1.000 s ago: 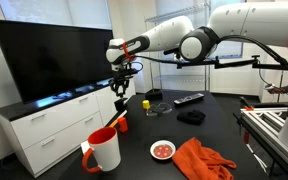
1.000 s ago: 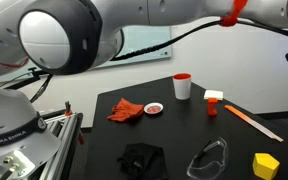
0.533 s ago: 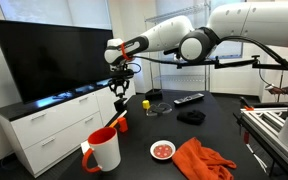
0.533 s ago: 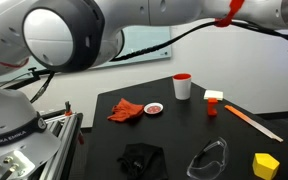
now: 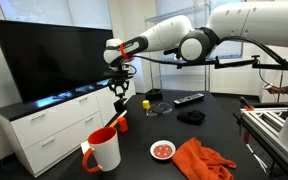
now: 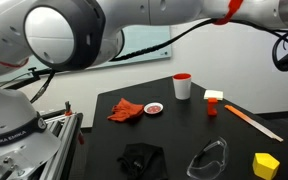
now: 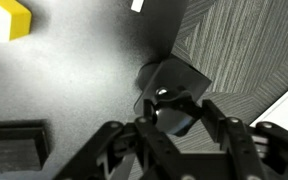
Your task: Rotate the top of the black clump.
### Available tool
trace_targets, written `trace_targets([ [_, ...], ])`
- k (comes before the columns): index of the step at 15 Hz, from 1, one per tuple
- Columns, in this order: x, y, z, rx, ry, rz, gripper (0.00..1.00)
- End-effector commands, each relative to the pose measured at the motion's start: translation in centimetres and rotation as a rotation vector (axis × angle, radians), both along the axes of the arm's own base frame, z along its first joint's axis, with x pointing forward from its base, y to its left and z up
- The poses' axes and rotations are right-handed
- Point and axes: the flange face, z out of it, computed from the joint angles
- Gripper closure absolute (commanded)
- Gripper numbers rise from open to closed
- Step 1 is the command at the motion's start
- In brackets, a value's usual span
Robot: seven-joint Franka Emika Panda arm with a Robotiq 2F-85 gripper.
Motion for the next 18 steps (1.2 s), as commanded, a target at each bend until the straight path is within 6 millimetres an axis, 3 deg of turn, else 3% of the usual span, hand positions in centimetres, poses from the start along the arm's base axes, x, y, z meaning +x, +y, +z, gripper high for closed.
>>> trace_targets([
  [1, 0.0, -0.1, 1.3, 0.022, -0.027, -0.107, 0.72],
  [10, 0.0, -0.1, 1.5, 0.032, -0.042, -0.189, 0.72],
  [11, 0.0, -0.2, 1.8, 0.035, -0.044, -0.169, 0.22],
  [12, 0.1, -0.1, 2.3, 0.032, -0.047, -0.152, 0.20],
  [14, 0.3, 0.0, 4.8, 0.021, -0.070, -0.090, 0.06],
  [15, 0.3, 0.0, 6.8, 0.003, -0.084, -0.048, 0.01],
  [18, -0.2, 0.5, 13.6, -0.028, -0.088, 0.140, 0.00],
])
